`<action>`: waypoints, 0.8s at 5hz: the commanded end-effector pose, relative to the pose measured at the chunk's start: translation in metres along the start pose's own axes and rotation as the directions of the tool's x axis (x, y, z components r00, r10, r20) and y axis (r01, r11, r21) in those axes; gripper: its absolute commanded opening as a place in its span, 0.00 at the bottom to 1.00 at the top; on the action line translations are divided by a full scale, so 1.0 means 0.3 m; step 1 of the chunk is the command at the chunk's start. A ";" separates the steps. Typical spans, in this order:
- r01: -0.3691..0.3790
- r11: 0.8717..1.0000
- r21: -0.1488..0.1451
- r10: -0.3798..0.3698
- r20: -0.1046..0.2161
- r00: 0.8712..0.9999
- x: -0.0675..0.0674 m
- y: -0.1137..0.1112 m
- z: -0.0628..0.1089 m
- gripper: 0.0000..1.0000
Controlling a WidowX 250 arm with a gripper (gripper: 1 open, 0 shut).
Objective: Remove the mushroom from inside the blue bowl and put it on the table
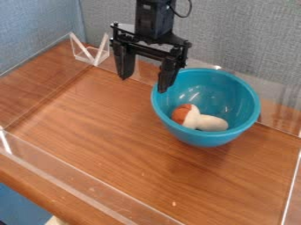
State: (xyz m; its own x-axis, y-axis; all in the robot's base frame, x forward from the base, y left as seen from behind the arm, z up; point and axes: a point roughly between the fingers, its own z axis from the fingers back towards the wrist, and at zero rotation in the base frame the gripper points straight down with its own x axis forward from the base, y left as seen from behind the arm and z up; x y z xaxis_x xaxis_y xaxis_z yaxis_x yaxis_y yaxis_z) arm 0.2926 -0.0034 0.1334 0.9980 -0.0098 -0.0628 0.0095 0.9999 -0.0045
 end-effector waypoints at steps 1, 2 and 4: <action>0.029 1.000 -0.005 -0.029 0.004 1.000 0.028 -0.055 -0.023 1.00; 0.148 0.989 -0.031 -0.149 -0.034 0.988 0.165 -0.221 -0.128 1.00; 0.115 0.992 -0.046 -0.117 -0.048 0.992 0.251 -0.348 -0.224 0.00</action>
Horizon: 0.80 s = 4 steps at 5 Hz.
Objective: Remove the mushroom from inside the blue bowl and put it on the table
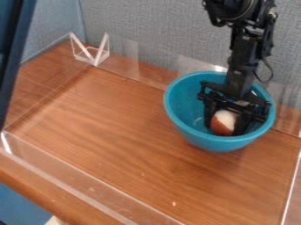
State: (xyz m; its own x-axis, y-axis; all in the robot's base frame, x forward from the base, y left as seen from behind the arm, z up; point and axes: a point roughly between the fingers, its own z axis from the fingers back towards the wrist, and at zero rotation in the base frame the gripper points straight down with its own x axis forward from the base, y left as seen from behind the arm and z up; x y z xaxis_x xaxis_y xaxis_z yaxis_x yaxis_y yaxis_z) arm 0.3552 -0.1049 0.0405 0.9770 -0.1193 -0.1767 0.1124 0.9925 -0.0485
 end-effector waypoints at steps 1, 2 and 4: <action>-0.008 1.000 -0.013 0.009 0.074 0.997 -0.003 -0.011 0.101 0.00; -0.011 1.000 -0.015 0.013 0.080 0.997 -0.015 0.004 0.115 0.00; 0.037 0.999 -0.013 -0.036 0.090 0.995 -0.046 0.034 0.120 0.00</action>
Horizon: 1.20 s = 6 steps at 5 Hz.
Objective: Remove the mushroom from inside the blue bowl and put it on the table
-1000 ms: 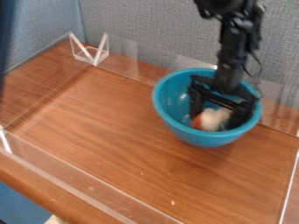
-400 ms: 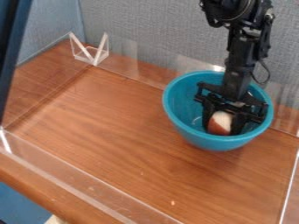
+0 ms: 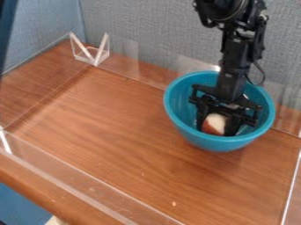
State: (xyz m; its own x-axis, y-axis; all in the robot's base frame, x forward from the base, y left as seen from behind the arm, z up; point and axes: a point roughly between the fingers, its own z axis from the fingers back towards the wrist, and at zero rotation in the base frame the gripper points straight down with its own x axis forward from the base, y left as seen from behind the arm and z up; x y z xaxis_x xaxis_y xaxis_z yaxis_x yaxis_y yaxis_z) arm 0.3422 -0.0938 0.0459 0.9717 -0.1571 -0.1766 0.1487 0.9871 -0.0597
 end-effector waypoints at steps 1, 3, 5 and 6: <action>0.048 0.999 -0.003 -0.048 0.093 0.995 -0.016 0.018 0.103 0.00; 0.056 0.998 -0.008 -0.055 0.093 0.994 -0.014 0.013 0.096 0.00; -0.025 0.999 -0.031 0.028 0.096 0.995 -0.087 -0.020 0.073 0.00; -0.068 0.997 -0.040 0.071 0.097 0.993 -0.118 -0.037 0.061 0.00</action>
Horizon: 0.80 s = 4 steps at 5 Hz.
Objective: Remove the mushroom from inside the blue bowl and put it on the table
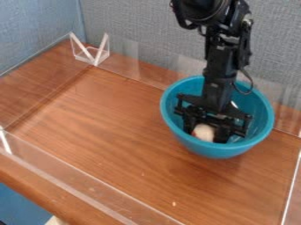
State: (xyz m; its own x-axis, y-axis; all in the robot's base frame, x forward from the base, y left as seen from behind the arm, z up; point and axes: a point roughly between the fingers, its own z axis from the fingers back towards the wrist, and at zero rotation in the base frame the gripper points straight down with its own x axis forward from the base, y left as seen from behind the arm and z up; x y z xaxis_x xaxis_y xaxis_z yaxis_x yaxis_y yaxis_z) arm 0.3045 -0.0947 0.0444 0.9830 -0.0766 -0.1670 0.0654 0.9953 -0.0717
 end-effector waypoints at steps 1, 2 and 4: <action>-0.033 0.999 -0.025 0.035 0.084 0.996 0.010 -0.016 0.090 0.00; -0.073 0.997 -0.036 0.076 0.085 0.993 0.012 -0.013 0.096 0.00; -0.140 0.989 -0.056 0.144 0.086 0.986 0.009 0.020 0.150 0.00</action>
State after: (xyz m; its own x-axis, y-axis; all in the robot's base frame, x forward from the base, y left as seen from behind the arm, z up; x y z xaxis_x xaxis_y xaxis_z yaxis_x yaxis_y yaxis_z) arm 0.3046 -0.0863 0.0587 0.9806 0.0687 -0.1837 -0.0833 0.9939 -0.0727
